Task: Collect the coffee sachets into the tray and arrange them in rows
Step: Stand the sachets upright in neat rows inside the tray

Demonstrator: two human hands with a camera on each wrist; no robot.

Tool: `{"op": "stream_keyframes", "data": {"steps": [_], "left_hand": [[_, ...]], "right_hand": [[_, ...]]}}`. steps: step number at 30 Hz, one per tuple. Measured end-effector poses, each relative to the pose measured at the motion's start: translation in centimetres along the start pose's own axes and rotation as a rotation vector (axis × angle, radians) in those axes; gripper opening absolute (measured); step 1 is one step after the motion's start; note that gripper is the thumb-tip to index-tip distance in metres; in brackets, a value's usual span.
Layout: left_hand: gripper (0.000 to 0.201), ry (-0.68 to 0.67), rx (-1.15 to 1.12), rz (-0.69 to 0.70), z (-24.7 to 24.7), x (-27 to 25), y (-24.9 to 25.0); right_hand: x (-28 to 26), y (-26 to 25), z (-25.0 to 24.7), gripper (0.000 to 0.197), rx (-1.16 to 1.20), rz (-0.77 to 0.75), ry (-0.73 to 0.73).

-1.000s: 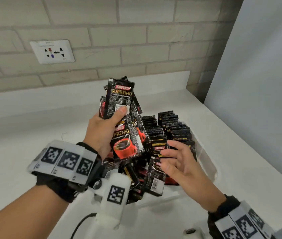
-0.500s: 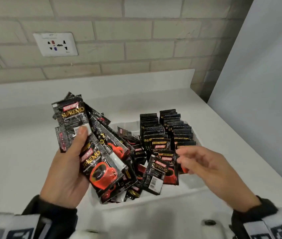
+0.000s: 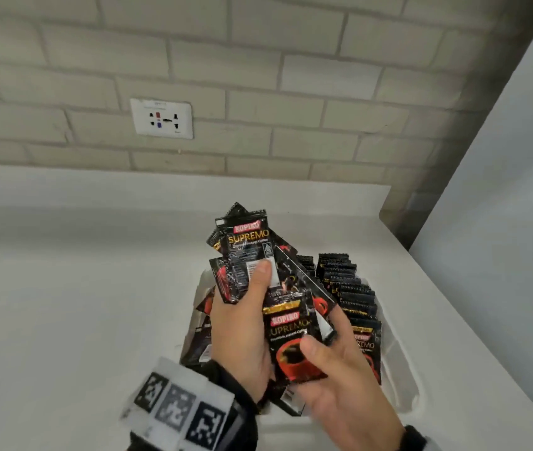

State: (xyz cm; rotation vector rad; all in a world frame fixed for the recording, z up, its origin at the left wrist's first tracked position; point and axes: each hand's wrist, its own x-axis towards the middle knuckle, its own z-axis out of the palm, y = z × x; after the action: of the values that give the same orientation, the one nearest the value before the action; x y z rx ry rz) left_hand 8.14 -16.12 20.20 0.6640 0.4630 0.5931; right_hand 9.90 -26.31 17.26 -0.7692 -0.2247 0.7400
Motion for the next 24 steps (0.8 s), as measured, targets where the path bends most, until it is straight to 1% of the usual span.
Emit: {"op": "stream_keyframes", "data": {"steps": [2, 3, 5, 8, 11, 15, 17, 19, 20, 22, 23, 24], "left_hand": [[0.031, -0.023, 0.010, -0.014, 0.3, -0.4, -0.5], [0.032, -0.035, 0.012, -0.025, 0.4, -0.5, -0.6], [0.035, -0.059, 0.023, -0.039, 0.3, -0.6, -0.8], [0.036, -0.126, 0.035, -0.066, 0.2, -0.5, -0.8], [0.031, -0.178, 0.017, -0.101, 0.0, -0.4, -1.0], [0.047, -0.205, 0.047, -0.137, -0.3, -0.1, -1.2], [0.050, -0.202, 0.071, -0.135, -0.2, 0.0, -1.3], [0.051, -0.181, 0.119, -0.104, -0.1, 0.0, -1.3], [0.055, -0.164, 0.155, -0.081, 0.0, 0.0, -1.5], [0.070, -0.113, 0.221, -0.050, 0.1, 0.1, -1.7], [0.072, -0.083, 0.241, -0.045, 0.2, 0.1, -1.8], [0.067, -0.071, 0.251, -0.042, 0.2, 0.0, -1.8]], "right_hand": [[0.5, 0.0, 0.0, 0.106, 0.063, -0.052, 0.040], [0.7, 0.0, -0.2, 0.109, 0.060, -0.080, 0.069], [0.8, 0.0, -0.4, 0.108, 0.024, -0.120, 0.101], [0.9, 0.1, -0.7, 0.102, -0.019, -0.161, 0.108], [1.0, 0.2, -0.8, 0.107, -0.018, -0.170, 0.108], [1.1, 0.6, -0.6, 0.111, 0.019, -0.188, 0.118], [1.1, 0.7, -0.5, 0.111, 0.031, -0.197, 0.114], [1.0, 0.7, -0.1, 0.108, 0.026, -0.211, 0.104], [1.0, 0.6, -0.1, 0.105, 0.008, -0.213, 0.101], [0.9, 0.5, 0.1, 0.098, -0.041, -0.216, 0.110], [1.0, 0.4, 0.1, 0.096, -0.047, -0.229, 0.121], [1.0, 0.4, 0.1, 0.099, -0.049, -0.249, 0.132]]}}
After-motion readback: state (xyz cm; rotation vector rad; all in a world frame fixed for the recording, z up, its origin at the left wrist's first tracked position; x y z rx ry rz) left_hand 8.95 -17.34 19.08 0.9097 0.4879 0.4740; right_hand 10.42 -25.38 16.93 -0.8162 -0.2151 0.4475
